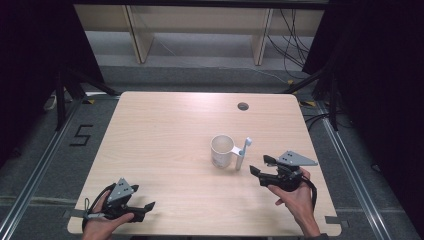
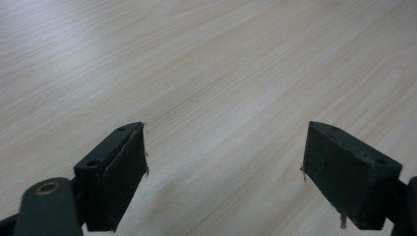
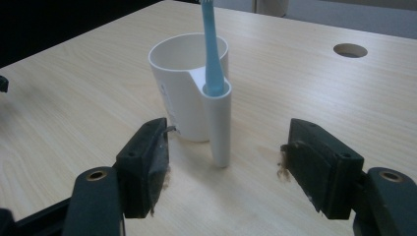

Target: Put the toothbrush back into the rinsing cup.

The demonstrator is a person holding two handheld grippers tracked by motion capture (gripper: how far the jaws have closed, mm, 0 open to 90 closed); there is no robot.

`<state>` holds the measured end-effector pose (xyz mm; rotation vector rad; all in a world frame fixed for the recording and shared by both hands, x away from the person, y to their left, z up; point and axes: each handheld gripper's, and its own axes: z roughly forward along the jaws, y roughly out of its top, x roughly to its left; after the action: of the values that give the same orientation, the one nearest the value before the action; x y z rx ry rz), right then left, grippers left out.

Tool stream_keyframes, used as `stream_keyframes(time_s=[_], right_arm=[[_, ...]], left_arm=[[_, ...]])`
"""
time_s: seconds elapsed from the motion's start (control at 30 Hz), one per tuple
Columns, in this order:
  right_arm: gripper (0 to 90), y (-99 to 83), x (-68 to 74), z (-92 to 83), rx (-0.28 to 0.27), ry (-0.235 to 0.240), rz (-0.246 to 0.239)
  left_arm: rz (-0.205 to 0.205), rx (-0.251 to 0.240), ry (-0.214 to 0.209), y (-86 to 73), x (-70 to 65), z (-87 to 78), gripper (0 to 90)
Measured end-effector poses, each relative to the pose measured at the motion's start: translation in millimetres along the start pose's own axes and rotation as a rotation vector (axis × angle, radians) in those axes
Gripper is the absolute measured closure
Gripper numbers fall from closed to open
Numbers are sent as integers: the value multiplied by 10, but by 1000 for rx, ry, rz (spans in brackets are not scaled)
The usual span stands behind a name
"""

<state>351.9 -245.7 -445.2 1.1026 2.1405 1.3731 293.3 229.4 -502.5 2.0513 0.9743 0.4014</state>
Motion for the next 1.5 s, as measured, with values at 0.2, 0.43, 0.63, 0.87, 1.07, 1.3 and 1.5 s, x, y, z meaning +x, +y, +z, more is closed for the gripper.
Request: stream_keyframes(time_s=[0.2,0.43,0.63,0.87,1.07,1.3,1.5], right_arm=[[333,-37,26,-6,18,3,-7],[324,-86,79,-33,35,6,-17],[305,-152,113,-62,53,7,10],[271,-228,118,-69,67,-3,8],[269,-288,163,-73,73,3,36],[268,-356,167,-100,98,-7,10],[262,-403,205,-120,122,-4,9]], left_arm=[[11,17,0,-1,5,-3,159],[7,10,-2,-5,-8,-10,159],[6,7,-1,-10,-11,-5,159],[8,7,-1,-17,-13,-14,159],[0,-6,-1,-19,-14,-8,159],[0,-4,1,-23,-21,-19,159],[13,12,9,-24,-7,-32,159]])
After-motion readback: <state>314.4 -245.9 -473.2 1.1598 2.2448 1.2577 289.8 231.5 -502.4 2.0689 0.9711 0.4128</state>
